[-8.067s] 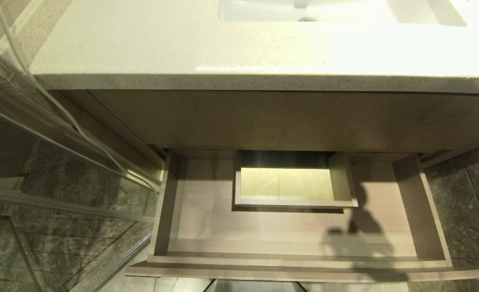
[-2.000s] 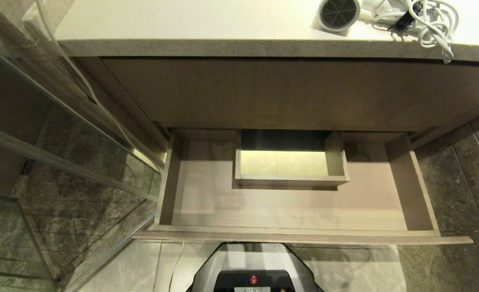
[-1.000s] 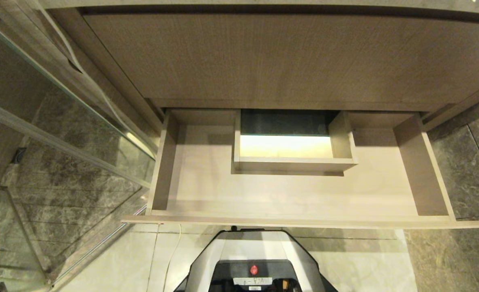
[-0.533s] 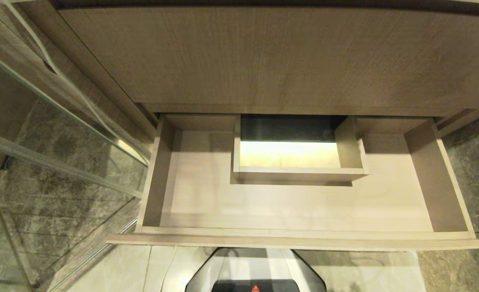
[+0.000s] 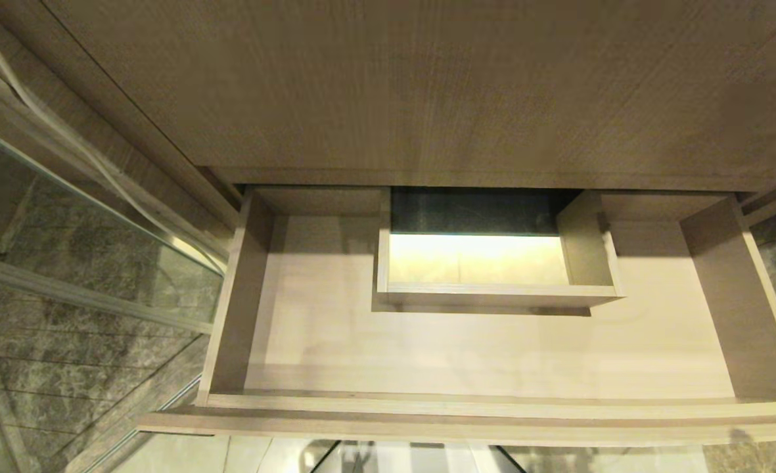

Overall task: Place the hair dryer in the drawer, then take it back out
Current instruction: Close the drawer

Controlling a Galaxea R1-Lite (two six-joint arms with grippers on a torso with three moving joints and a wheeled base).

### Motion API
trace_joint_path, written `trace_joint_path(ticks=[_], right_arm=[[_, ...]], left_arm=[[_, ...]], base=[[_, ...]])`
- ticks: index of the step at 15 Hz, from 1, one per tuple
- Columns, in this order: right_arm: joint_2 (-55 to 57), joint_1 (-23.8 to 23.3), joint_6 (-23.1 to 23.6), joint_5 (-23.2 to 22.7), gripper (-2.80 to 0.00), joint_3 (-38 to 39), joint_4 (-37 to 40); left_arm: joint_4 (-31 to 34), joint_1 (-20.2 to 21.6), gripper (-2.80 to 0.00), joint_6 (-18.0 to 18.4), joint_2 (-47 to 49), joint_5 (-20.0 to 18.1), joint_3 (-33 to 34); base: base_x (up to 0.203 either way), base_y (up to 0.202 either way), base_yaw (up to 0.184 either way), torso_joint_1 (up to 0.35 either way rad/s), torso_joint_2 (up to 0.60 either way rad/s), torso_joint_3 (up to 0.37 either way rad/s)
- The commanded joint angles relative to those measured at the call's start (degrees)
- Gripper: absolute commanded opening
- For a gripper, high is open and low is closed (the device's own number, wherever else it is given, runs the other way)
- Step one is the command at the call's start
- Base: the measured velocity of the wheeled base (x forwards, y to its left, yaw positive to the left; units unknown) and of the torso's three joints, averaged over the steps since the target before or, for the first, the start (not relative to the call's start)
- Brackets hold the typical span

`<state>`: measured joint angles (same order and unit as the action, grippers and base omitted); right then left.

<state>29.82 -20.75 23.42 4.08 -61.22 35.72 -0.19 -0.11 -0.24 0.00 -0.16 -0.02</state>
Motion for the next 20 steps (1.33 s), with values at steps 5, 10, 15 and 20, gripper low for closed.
trace_joint_path(ticks=[5,10,15,20], right_arm=[[0.06,0.01,0.05,1.8,-2.8,0.23,-1.1],[-0.25,0.09,0.05,1.72,-2.8,1.07,-0.7],[2.39,0.49,0.11,3.43,-2.8,1.94,-0.68],[14.7,-0.3,-1.27,10.18,-2.8,0.33,12.01]], left_arm=[[0.1,0.02,-2.8,-0.02,0.0,-0.02,0.02],[0.1,0.02,-2.8,-0.02,0.0,-0.02,0.07],[0.1,0.02,-2.8,-0.02,0.0,-0.02,0.02],[0.1,0.02,-2.8,-0.02,0.0,-0.02,0.1]], base=[[0.0,0.0,0.0,-0.04,0.37,0.35],[0.0,0.0,0.0,-0.054,0.34,0.279],[0.0,0.0,0.0,-0.024,0.28,0.169],[0.0,0.0,0.0,0.002,0.05,0.042]])
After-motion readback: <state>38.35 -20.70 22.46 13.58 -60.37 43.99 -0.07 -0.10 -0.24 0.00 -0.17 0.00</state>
